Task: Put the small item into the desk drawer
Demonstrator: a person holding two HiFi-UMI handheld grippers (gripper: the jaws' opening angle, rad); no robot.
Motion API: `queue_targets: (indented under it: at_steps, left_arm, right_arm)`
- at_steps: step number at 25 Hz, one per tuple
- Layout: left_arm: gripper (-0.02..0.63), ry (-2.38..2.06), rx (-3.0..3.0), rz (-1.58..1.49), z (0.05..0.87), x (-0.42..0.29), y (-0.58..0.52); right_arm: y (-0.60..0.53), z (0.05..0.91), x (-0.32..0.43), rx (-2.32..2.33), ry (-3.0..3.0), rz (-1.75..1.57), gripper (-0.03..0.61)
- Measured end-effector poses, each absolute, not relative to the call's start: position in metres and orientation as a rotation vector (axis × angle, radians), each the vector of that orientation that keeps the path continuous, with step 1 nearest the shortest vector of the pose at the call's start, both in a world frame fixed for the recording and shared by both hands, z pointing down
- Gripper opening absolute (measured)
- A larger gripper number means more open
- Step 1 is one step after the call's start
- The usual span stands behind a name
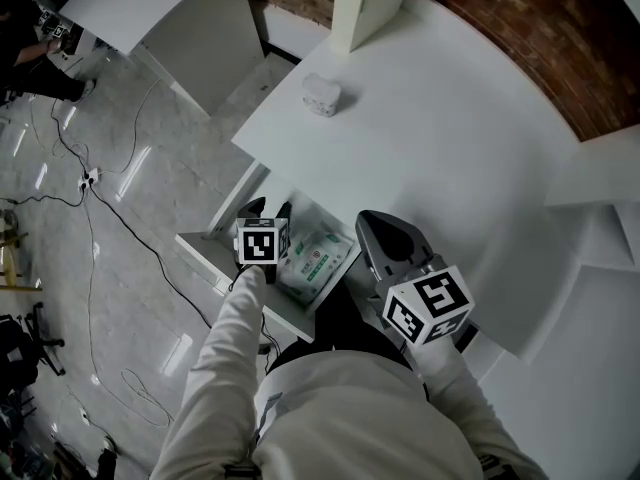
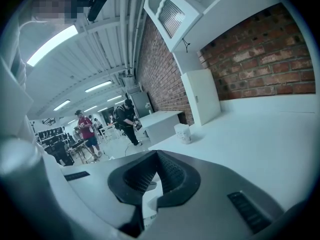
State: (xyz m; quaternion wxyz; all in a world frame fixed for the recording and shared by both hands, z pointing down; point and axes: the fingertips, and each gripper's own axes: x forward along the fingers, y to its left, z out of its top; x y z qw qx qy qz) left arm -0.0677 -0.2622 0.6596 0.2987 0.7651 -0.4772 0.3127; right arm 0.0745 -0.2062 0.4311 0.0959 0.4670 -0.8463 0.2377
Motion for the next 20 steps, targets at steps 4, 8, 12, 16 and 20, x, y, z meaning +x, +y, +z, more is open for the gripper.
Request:
queue_targets:
  at_steps: [4,8,12,16,20]
  left_arm:
    - [0.230,-1.288,2.111,0.744,0.623,-0.063,-0.265]
    - [0.215,-1.334,2.188,0.662,0.585,-0.064,-0.267]
    - [0.196,-1.386,2.243,0.585,0.553,-0.070,-0.267]
    - [0.175,-1.427,2.295,0.550,0.526,-0.077,-0.262]
    - [0.161,-1.462,2.332,0.489,0.500,-0.083,-0.255]
  right_arm:
    - [-0.201,0.427,0.070,1.379,-2.527,0.694,0.028]
    - [-0.195,0.420,0.064,1.375,-2.550,0.673,0.028]
    - [-0.190,0.413,0.062,1.385,-2.563,0.658,0.028]
    - [-0.185,0.406,0.059,1.393,-2.574,0.638,0.028]
    - [-0.181,0.400,0.057,1.401,-2.583,0.612,0.028]
